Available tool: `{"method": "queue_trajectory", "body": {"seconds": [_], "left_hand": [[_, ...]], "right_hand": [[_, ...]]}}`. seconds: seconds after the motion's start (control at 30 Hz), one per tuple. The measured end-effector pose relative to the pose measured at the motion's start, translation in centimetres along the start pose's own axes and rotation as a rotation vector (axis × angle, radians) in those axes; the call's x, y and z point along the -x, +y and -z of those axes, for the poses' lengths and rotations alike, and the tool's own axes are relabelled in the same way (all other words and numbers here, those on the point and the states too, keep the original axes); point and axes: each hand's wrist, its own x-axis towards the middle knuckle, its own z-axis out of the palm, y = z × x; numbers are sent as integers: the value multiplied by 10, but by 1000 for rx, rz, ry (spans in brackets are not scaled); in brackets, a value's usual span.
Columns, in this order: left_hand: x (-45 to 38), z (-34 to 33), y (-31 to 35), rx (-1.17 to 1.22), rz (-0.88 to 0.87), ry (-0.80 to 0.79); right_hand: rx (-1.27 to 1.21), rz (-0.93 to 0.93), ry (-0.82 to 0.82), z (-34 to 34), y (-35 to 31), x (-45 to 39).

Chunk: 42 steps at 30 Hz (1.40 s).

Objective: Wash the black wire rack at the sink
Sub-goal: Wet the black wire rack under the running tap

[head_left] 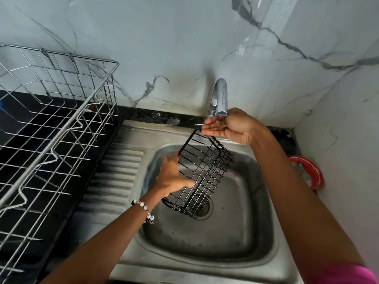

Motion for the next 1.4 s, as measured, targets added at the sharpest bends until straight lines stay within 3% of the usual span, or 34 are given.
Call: {"method": "queue_trajectory", "body": {"seconds": [0.07, 0.23, 0.33, 0.43, 0.6, 0.73, 0.87, 0.93, 1.1, 1.17, 1.27, 1.33, 1.4], "left_hand": [[0, 0, -3, 24, 15, -11], [-1, 1, -5, 35, 35, -21], [-1, 0, -6, 63, 18, -16], [2, 1, -4, 100, 4, 4], [8, -4, -4, 92, 25, -30], [7, 13, 4, 347, 117, -313], [-8, 35, 20, 688, 110, -249], [-16, 39, 37, 820, 129, -176], [-28, 30, 60, 807, 213, -88], [-28, 26, 62, 816, 232, -91], [-22, 20, 68, 812, 244, -102], [-23, 18, 71, 813, 263, -101], [-23, 19, 73, 835, 282, -92]], "right_hand": [[-24, 0, 9, 0, 1, -1], [212, 59, 152, 7, 13, -9], [646, 95, 17, 12, 25, -6], [803, 18, -73, 10, 38, -1], [893, 258, 61, 3, 52, -3], [1045, 355, -31, 9, 55, 2], [1197, 489, -136, 11, 61, 1], [1177, 506, -156, 10, 65, 2], [1057, 437, -156, 13, 61, 7], [881, 319, -137, 19, 53, 9], [460, 289, 60, 21, 32, 11], [188, 225, -34, 18, 18, 16], [105, 129, -217, 15, 9, 26]]}}
